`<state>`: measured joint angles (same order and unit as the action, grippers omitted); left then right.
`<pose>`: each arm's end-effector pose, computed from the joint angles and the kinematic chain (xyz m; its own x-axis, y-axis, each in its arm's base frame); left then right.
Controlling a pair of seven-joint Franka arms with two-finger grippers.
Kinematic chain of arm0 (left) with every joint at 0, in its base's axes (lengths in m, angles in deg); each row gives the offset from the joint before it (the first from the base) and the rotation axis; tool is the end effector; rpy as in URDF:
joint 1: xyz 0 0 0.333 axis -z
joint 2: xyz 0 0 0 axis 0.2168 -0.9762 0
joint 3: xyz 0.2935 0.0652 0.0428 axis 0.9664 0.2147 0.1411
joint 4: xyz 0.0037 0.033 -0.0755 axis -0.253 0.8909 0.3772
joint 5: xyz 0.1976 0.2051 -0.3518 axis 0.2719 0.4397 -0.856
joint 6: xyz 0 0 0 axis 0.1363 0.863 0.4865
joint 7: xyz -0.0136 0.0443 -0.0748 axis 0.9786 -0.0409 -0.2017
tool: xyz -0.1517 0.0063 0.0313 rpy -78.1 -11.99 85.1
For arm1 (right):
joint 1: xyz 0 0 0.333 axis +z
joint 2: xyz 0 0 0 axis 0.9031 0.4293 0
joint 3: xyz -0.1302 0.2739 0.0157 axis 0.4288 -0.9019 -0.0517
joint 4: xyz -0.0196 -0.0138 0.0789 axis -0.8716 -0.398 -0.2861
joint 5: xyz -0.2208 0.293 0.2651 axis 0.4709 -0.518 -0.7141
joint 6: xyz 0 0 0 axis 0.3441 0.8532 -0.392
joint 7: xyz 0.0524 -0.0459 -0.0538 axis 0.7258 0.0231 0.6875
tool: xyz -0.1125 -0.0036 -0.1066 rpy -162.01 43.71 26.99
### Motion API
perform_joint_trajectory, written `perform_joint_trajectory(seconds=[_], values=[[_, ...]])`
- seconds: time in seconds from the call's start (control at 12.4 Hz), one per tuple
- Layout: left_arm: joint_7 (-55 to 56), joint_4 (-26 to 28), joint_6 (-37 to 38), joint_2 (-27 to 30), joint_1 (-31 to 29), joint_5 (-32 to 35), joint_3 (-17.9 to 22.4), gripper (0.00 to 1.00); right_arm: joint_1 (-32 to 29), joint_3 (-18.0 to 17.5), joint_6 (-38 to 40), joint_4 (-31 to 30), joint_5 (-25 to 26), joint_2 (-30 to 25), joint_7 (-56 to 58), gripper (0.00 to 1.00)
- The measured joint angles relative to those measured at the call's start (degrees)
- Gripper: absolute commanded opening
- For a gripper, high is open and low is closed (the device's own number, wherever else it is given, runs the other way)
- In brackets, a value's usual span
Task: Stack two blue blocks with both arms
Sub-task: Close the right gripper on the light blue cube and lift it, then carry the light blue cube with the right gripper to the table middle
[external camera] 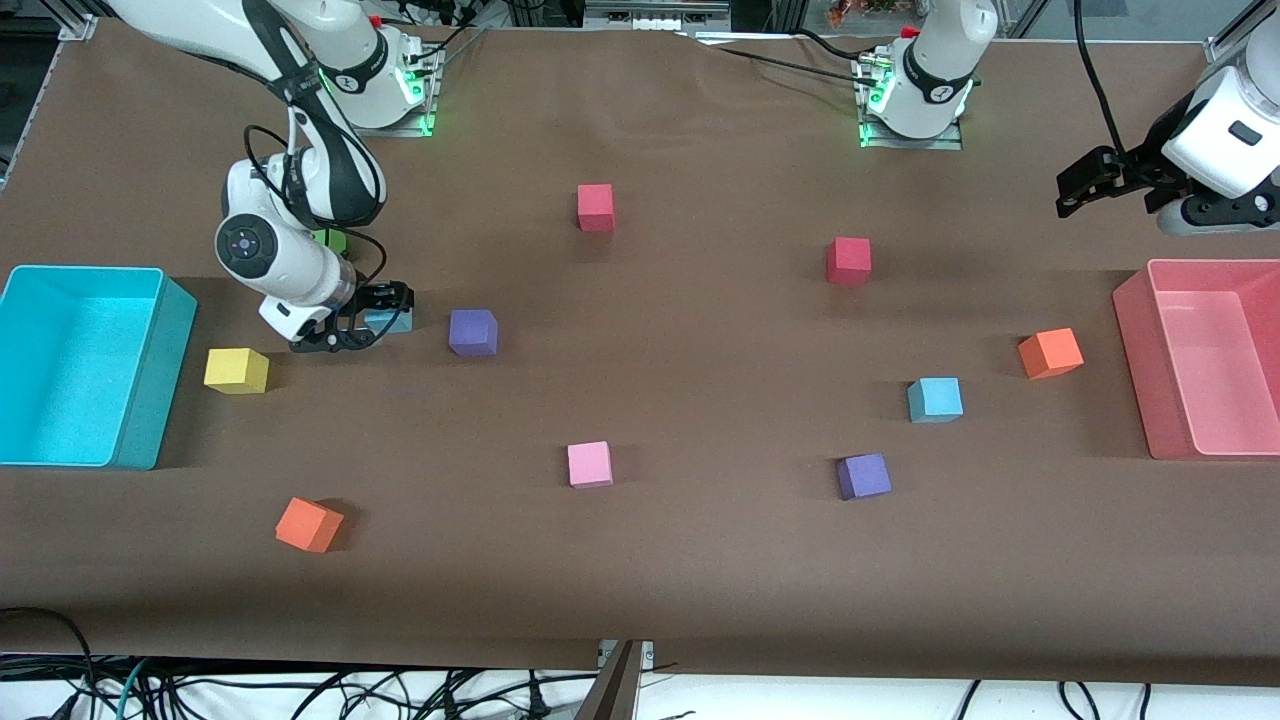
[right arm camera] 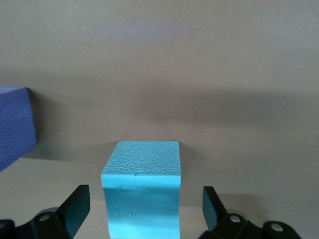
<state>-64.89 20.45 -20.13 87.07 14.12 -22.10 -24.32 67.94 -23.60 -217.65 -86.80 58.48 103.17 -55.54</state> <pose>0.5713 -0.0321 0.5492 0.9916 0.0733 -0.1062 0.0694 -0.9968 -0.0398 0.5169 0.0993 0.1001 0.9767 0.0955 -0.1923 0.0945 -0.9954 -0.0144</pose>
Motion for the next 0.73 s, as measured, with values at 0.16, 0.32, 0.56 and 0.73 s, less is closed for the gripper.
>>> perform_joint_trajectory(seconds=[0.16,0.32,0.56,0.73], values=[[0.0,0.04,0.0,-0.04,0.0,0.0,0.0,1.0,0.07,-0.01,-0.01,-0.11,0.0,1.18,0.0,0.5],[0.0,0.08,0.0,-0.09,0.0,0.0,0.0,1.0,0.51,-0.01,-0.01,-0.17,0.0,1.9,0.0,0.19],[0.0,0.16,0.0,-0.16,0.0,0.0,0.0,1.0,0.88,-0.01,0.21,0.51,0.04,1.49,0.27,0.14],[0.0,0.17,0.0,-0.16,0.0,0.0,0.0,1.0,0.94,-0.01,5.94,3.91,0.05,-0.13,0.3,0.15]])
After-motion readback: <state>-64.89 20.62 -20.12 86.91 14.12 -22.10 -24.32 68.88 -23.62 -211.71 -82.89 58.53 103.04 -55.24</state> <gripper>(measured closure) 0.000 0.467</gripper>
